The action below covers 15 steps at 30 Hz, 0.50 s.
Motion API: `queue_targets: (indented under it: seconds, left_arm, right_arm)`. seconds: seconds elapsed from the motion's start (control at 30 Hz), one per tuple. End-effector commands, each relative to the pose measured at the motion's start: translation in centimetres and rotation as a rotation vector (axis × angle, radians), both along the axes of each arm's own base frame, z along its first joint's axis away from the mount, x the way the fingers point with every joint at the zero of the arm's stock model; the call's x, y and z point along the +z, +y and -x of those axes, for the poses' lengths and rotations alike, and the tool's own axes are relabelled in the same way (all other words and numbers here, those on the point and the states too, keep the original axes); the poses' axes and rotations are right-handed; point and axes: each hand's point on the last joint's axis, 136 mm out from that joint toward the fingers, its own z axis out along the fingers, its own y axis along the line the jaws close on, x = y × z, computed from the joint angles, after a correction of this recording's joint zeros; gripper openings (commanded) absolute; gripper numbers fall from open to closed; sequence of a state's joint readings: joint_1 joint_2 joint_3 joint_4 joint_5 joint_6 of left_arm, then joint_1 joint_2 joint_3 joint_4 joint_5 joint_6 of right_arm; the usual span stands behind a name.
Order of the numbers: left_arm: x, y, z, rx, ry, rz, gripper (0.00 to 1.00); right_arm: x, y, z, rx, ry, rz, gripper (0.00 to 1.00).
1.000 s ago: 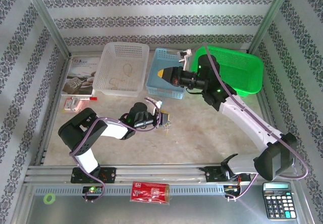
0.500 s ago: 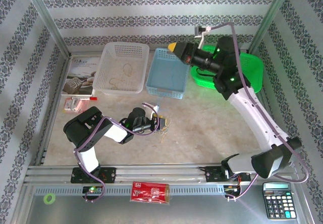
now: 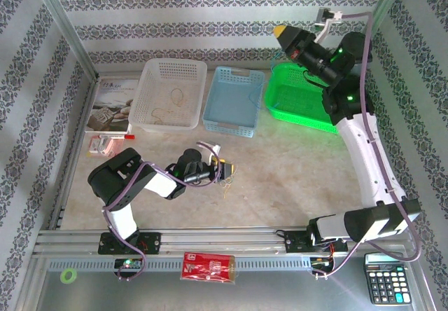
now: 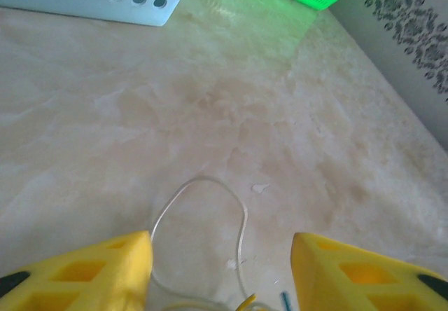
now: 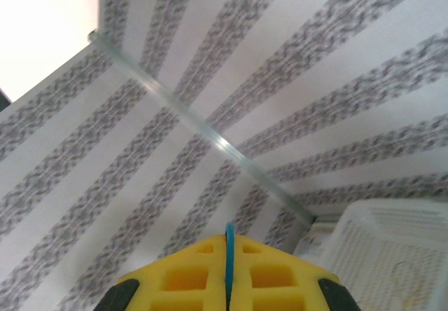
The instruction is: Untangle the cables
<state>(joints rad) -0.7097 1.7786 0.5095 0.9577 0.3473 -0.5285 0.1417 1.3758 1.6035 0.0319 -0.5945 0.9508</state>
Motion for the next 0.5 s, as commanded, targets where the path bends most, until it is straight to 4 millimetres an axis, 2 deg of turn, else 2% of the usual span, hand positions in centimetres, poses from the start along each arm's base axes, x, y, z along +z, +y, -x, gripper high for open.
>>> queue_targets:
  seconds: [0.0,0.2,0.33,0.47]
  left_arm:
    - [4.6,-1.9,-0.5,-0.033,-0.025,0.101,0.62]
    - [9.0,-2.5,-1.3,-0.026,-0.050,0.170,0.74]
    - [11.7,-2.7,-1.6,-0.022,-0.073,0.201,0.78]
    - [13.9,-2.5,-1.9,0.004,-0.080,0.222,0.87]
  right_arm:
    - [-0.9,-3.1,-2.3,-0.162,-0.019,0.055,0.00]
    - [-3.5,-7.5,-5.3,-0.432,-0.040,0.173,0.00]
    - [-5.5,-9.8,-7.3,-0.579,-0.029,0.258,0.00]
    - [-8.6,-11.7,-10.0,-0.699,0.011,0.359,0.00]
